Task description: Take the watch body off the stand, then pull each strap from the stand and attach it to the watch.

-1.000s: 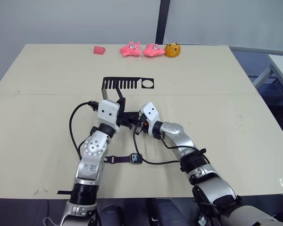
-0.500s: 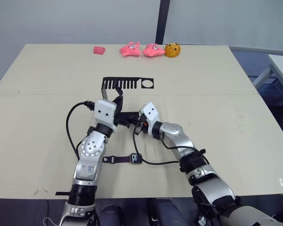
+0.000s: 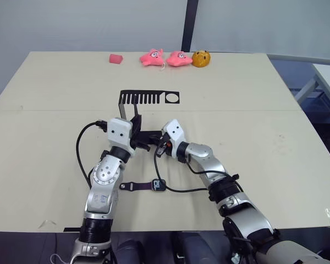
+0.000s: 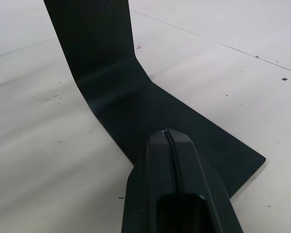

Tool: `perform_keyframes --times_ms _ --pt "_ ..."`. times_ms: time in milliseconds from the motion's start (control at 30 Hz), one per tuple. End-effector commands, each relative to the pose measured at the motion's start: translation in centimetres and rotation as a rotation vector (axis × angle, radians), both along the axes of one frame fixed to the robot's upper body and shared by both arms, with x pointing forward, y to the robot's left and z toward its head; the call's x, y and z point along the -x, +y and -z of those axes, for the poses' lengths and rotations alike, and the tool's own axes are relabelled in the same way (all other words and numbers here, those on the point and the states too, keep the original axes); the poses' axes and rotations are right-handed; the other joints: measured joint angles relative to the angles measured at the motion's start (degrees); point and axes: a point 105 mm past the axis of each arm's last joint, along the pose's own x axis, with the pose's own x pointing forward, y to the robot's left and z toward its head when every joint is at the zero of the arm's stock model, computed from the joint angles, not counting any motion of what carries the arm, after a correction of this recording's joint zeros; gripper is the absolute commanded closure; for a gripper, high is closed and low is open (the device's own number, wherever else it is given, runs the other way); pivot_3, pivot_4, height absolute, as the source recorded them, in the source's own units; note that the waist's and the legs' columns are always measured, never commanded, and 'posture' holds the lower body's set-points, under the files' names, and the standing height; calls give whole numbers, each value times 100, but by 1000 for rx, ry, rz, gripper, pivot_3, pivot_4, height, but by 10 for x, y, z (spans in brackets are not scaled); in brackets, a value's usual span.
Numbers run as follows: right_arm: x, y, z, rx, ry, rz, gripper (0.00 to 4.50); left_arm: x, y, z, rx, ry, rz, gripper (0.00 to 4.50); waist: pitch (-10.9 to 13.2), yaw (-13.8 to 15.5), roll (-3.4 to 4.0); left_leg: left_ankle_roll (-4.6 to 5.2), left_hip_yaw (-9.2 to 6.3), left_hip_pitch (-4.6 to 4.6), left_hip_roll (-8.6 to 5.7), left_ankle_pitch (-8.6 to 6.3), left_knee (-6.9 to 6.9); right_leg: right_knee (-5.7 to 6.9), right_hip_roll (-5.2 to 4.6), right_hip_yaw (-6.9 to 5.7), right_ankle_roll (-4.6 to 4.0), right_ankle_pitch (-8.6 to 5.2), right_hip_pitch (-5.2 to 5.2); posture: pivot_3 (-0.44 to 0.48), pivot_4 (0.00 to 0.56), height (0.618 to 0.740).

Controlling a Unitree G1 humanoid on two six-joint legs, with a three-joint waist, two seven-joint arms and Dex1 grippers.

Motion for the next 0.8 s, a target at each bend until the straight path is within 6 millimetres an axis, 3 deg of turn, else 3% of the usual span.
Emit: perform_keyframes --times_ms 33,267,633,800 --pt "2 -2 20 44 61 19 4500 7 -3 -25 36 -107 12 4464 0 0 0 0 0 0 0 0 0 0 0 0 0 0 0 0 150 740" --pt "1 -2 20 44 60 23 4500 11 -1 -28 45 -120 23 4464 0 0 0 0 0 0 0 0 0 0 0 0 0 0 0 0 150 740" --pt "-5 -4 5 -3 17 48 4500 37 10 -24 57 -79 164 4464 0 -4 0 -2 0 0 0 1 -2 -2 0 1 0 0 0 0 150 740" --pt "-4 -6 -6 -36 -3 27 4500 54 12 -28 107 -45 342 4464 0 -6 0 -2 -2 -2 1 1 -5 -5 0 0 0 0 -1 0 150 740"
